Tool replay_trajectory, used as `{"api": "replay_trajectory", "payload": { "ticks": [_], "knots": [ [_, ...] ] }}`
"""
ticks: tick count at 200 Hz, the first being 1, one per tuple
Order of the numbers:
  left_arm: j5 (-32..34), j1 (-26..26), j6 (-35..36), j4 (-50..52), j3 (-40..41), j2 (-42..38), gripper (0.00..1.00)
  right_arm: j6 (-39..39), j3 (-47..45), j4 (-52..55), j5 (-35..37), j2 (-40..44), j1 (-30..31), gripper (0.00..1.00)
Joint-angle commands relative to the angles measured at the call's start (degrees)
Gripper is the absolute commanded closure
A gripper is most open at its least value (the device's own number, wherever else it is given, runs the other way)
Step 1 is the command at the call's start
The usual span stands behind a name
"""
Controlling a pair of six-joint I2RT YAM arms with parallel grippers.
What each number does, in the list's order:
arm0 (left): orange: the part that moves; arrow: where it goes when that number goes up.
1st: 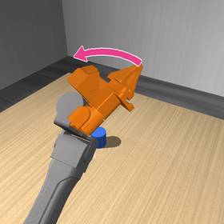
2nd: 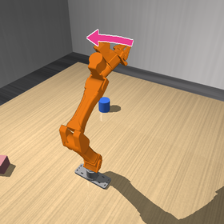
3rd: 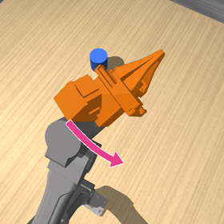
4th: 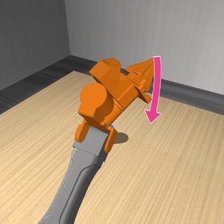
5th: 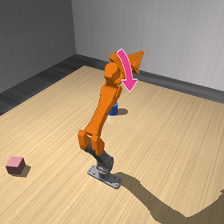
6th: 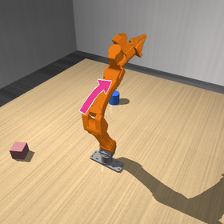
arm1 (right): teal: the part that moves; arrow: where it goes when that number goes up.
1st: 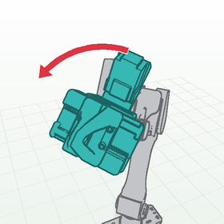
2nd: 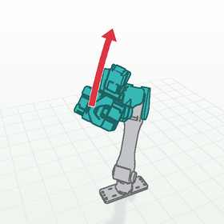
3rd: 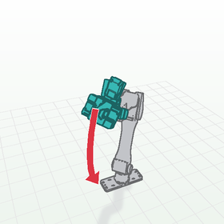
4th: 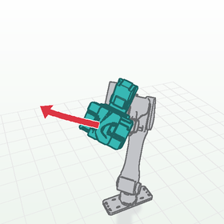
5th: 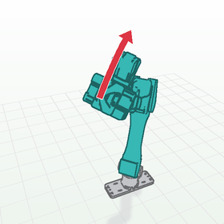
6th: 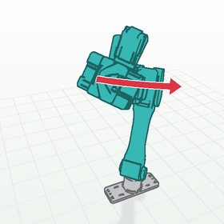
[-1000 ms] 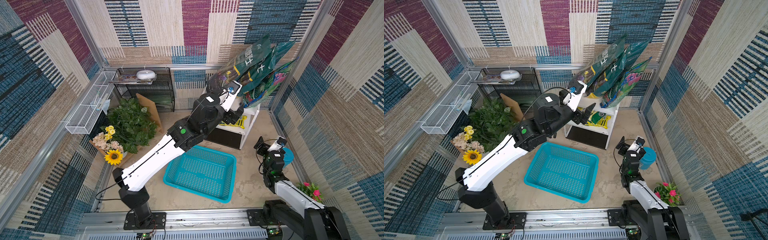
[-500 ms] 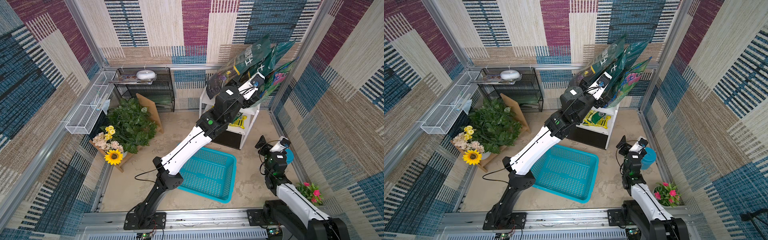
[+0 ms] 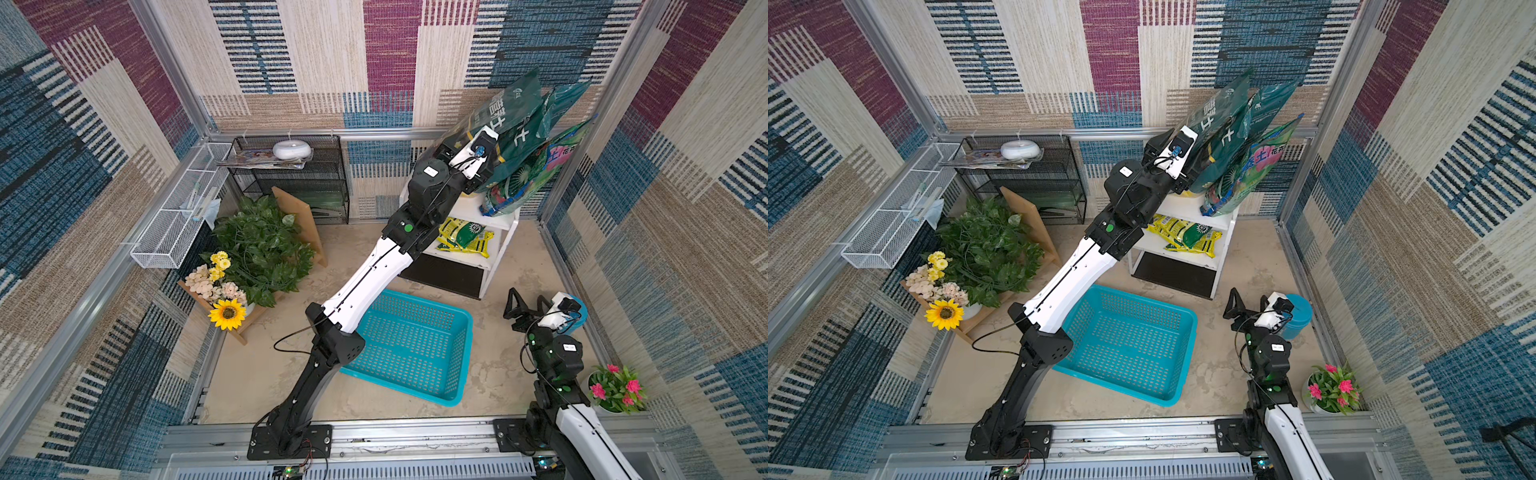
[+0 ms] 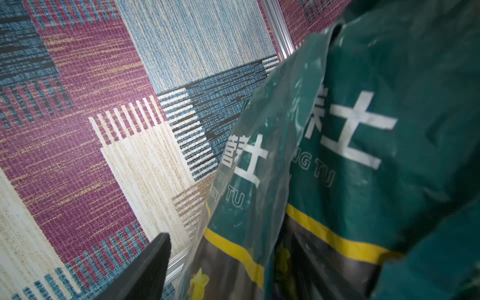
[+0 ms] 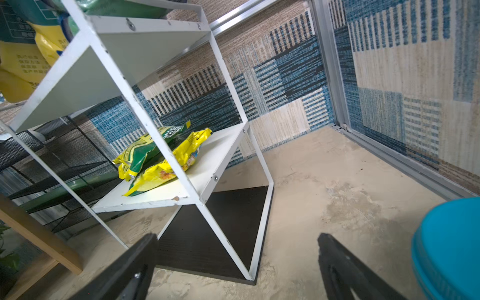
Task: Take down the fertilizer bag from the shelf
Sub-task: Pick up the fertilizer bag from the shelf.
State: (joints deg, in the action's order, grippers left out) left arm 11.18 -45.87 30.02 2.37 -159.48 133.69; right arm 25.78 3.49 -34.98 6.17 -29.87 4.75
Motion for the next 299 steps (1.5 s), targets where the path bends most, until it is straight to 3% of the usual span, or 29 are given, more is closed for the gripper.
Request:
{"api": "replay_trajectory", "payload": {
  "ticks": [1,18,32,35,67,89,112,147,190,226,257,273,299],
  "knots": [
    [-2.9,0.8,-1.1,-3.0,-0.3,1.2,0.34,0.2,0.3,0.3,-2.0,-0.3,0.0,0.01],
    [-3.6,1.7,-2.1,-3.4,-0.2,1.7,0.52,0.1,0.3,-0.2,-3.0,-0.4,0.1,0.01],
    [-3.2,1.7,-1.9,-4.6,0.3,1.8,0.95,0.0,0.2,-0.6,-3.1,-0.6,0.1,0.01],
    [-3.0,1.7,-1.9,-5.0,0.3,1.8,1.0,-0.1,0.2,-0.7,-3.1,-0.6,0.1,0.01],
    [-3.5,1.7,-1.7,-4.0,0.5,0.7,1.0,-0.2,0.2,-1.2,-3.2,-1.4,0.1,0.01],
    [0.0,1.7,-2.9,-2.3,0.7,-1.6,1.0,-0.2,0.4,-1.3,-3.4,-1.9,0.1,0.01],
    [3.7,1.8,-5.2,2.6,1.1,-5.8,1.0,-0.4,0.8,-1.2,-3.6,-2.6,0.2,0.01],
    [3.8,1.7,-9.6,11.4,5.6,-15.2,1.0,-0.7,2.2,-0.4,-3.6,-4.4,0.2,0.01],
    [6.4,1.4,-13.9,9.8,24.3,-32.0,1.0,0.1,4.8,1.7,-6.5,-7.2,0.2,0.01],
    [7.5,-1.5,-18.2,8.9,40.9,-46.2,1.0,2.0,9.3,10.8,-9.8,-6.5,0.2,0.01],
    [8.7,-3.2,-23.9,4.8,58.8,-60.1,1.0,3.9,11.8,20.0,-10.6,-2.2,0.1,0.01],
    [6.3,-3.9,-26.0,1.6,67.4,-66.3,1.0,4.9,12.1,24.5,-10.8,1.7,0.3,0.01],
    [7.8,-6.0,-28.3,-0.9,76.3,-72.4,1.0,6.0,11.8,30.2,-11.8,8.2,0.3,0.01]
  ]
}}
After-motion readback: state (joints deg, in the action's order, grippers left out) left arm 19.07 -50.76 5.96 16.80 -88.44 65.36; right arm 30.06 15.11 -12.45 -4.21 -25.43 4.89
